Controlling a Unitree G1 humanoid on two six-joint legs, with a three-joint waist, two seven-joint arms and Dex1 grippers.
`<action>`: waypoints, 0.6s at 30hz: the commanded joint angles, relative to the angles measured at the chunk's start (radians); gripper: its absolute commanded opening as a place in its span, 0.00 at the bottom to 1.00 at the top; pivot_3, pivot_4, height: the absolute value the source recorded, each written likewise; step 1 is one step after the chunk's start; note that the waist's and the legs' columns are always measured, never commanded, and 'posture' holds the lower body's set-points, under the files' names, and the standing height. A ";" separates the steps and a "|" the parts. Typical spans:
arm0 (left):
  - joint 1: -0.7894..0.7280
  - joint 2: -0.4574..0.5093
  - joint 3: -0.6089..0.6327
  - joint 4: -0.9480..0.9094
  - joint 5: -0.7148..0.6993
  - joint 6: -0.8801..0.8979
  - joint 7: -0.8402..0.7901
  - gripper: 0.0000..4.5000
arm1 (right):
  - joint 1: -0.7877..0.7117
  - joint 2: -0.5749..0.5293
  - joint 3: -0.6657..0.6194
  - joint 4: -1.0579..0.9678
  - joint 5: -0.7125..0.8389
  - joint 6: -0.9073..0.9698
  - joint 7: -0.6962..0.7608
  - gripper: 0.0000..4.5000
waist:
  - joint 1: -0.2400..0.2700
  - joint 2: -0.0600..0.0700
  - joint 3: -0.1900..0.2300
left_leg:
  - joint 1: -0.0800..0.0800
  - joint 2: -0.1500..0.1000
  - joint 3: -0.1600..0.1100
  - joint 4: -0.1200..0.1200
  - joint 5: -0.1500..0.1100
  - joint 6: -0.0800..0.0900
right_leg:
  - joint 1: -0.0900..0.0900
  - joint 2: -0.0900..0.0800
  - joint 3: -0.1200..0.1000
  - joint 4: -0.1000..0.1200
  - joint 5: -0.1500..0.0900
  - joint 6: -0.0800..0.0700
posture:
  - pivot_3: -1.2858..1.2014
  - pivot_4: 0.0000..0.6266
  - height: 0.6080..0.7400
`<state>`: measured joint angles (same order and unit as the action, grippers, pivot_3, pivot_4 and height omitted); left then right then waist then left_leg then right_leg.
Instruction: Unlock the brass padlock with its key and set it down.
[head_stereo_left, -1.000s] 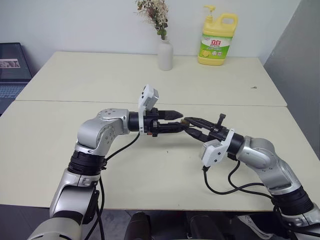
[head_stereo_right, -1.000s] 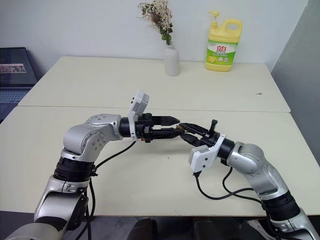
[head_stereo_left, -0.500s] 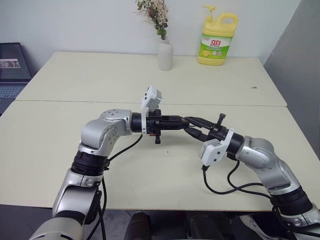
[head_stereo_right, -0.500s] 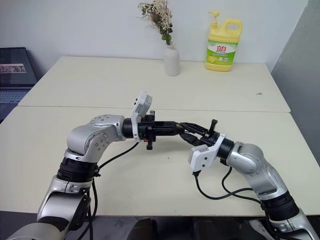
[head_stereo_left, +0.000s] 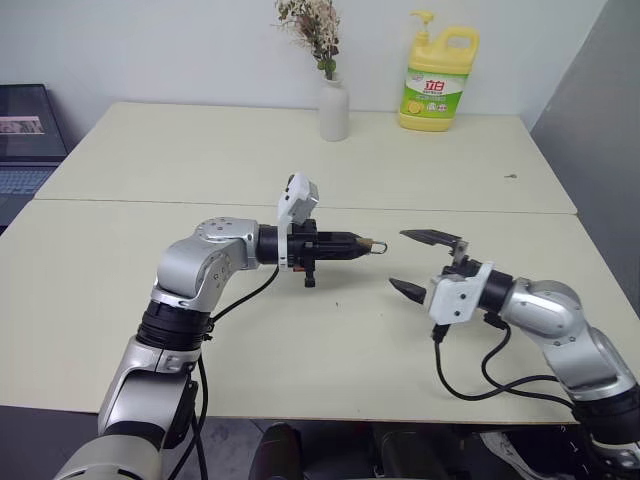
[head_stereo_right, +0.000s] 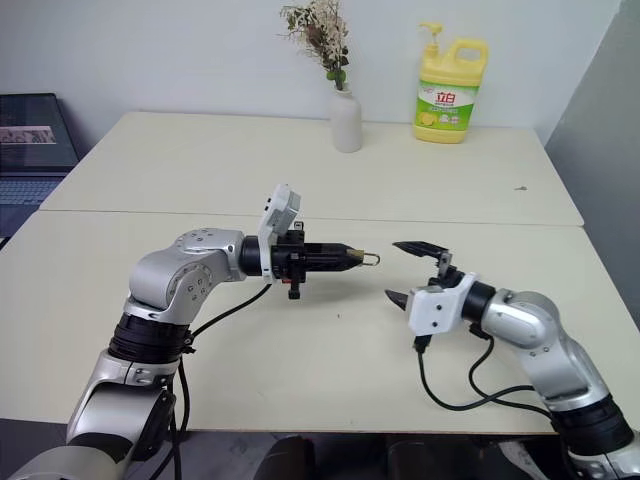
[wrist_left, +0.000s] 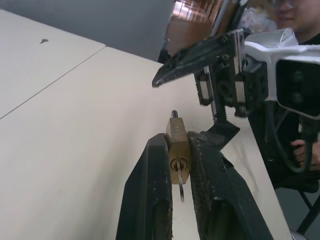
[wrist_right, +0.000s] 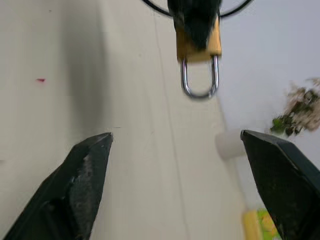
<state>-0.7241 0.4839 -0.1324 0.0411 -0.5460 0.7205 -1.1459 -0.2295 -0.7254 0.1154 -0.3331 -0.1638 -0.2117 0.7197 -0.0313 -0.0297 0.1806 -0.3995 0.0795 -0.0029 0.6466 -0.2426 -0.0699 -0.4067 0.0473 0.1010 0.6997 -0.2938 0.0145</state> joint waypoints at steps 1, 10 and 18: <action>-0.018 0.013 0.008 -0.022 -0.008 -0.024 -0.034 0.04 | 0.049 -0.021 -0.073 -0.132 0.172 0.038 0.056 0.80 | -0.001 0.000 0.000 | 0.000 0.000 0.000 0.000 0.000 0.000 | 0.000 0.000 0.000 0.000 0.000 0.000 | 0.52 0.24 1.00; -0.014 0.008 0.008 -0.053 -0.025 -0.005 -0.053 0.04 | -0.042 0.060 0.006 -0.221 0.292 0.227 0.079 0.13 | -0.002 0.000 0.000 | 0.001 0.000 -0.002 0.000 0.000 0.000 | 0.001 0.000 -0.001 0.000 0.000 0.001 | 0.52 0.24 1.00; 0.000 0.030 0.014 -0.098 -0.047 0.021 -0.070 0.04 | -0.080 0.094 0.020 -0.161 0.280 0.242 0.077 0.00 | -0.001 0.000 0.000 | 0.000 0.000 -0.002 0.000 0.000 0.000 | 0.001 0.000 -0.001 0.000 0.000 0.001 | 0.52 0.24 1.00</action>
<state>-0.7201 0.5053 -0.1328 -0.0132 -0.5710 0.7387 -1.2026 -0.2958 -0.6360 0.1445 -0.4885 0.1111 0.0377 0.8043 -0.0322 -0.0297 0.1806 -0.3995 0.0794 -0.0047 0.6469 -0.2426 -0.0698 -0.4061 0.0476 0.1002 0.6992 -0.2937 0.0152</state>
